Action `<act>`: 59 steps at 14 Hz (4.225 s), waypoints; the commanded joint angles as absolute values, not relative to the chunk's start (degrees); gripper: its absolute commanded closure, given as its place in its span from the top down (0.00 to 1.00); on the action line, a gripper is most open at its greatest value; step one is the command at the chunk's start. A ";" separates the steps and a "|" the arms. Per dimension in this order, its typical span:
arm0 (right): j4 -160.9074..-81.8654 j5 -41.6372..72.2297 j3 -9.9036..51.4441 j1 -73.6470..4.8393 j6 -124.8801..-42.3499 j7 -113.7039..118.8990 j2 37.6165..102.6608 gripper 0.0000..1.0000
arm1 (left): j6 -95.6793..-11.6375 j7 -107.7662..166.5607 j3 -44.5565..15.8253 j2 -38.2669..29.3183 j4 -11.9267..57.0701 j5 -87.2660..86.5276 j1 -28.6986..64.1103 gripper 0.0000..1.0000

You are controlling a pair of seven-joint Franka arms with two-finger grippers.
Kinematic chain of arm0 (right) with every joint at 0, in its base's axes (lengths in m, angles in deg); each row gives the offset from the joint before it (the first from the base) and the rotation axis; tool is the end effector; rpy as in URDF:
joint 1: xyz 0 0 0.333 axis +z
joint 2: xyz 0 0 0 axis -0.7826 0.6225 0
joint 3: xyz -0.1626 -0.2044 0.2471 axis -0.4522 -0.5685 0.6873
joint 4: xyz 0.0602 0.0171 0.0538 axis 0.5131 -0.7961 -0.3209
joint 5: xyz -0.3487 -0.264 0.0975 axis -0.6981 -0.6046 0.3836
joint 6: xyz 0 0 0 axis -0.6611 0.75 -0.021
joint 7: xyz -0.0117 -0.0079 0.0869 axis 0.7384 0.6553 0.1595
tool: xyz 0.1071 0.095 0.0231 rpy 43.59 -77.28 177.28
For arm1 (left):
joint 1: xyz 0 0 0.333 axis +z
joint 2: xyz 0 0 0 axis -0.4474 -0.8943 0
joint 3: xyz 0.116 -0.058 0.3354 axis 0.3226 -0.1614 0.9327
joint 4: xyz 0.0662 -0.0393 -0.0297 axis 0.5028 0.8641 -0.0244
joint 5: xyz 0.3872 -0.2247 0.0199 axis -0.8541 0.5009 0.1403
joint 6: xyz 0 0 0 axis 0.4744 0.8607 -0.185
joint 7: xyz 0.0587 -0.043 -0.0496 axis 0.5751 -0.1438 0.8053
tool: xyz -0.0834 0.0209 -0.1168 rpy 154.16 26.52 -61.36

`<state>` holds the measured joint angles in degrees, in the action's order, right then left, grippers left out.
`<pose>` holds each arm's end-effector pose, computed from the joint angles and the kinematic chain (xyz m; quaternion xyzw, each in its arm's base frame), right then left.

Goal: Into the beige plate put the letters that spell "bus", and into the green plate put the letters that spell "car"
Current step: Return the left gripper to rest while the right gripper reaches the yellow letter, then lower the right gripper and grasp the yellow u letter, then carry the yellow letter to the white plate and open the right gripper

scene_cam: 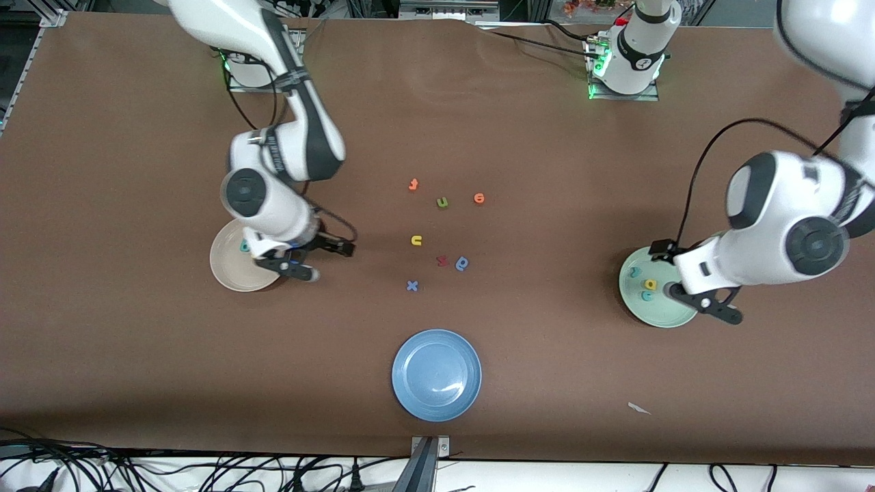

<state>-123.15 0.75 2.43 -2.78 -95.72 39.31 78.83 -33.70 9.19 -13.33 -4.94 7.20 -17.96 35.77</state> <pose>0.6358 0.3438 0.2310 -0.9871 0.1537 0.0330 0.0315 0.7244 -0.0521 0.3945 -0.9747 0.1970 0.1057 0.0014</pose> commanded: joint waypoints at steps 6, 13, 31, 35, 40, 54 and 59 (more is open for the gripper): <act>-114.92 1.92 2.57 4.66 -102.38 49.20 89.74 0.99 | -14.29 10.82 -12.74 10.05 2.13 -11.91 36.51 1.00; -110.70 -0.10 5.39 5.53 -101.16 48.33 93.78 0.99 | -27.06 10.03 4.30 23.94 17.38 -10.16 24.22 1.00; -103.14 0.77 6.00 5.10 -94.12 46.48 98.09 0.75 | -24.21 19.08 -1.14 24.05 16.46 -8.39 28.69 1.00; -103.22 0.78 5.92 5.19 -94.12 46.21 97.91 0.69 | -24.03 19.08 -1.14 24.05 16.46 -8.48 28.60 1.00; -103.57 0.86 5.92 5.19 -94.03 45.07 97.83 0.54 | -24.03 19.08 -1.14 24.05 16.46 -8.48 28.69 1.00; -103.49 0.95 5.57 2.39 -87.99 41.40 94.76 0.20 | -24.03 19.17 -1.14 23.96 16.46 -8.39 28.60 1.00; -107.94 0.34 -1.98 -1.14 -76.98 26.65 87.56 0.17 | -24.03 19.08 -1.14 24.05 16.46 -8.39 28.69 1.00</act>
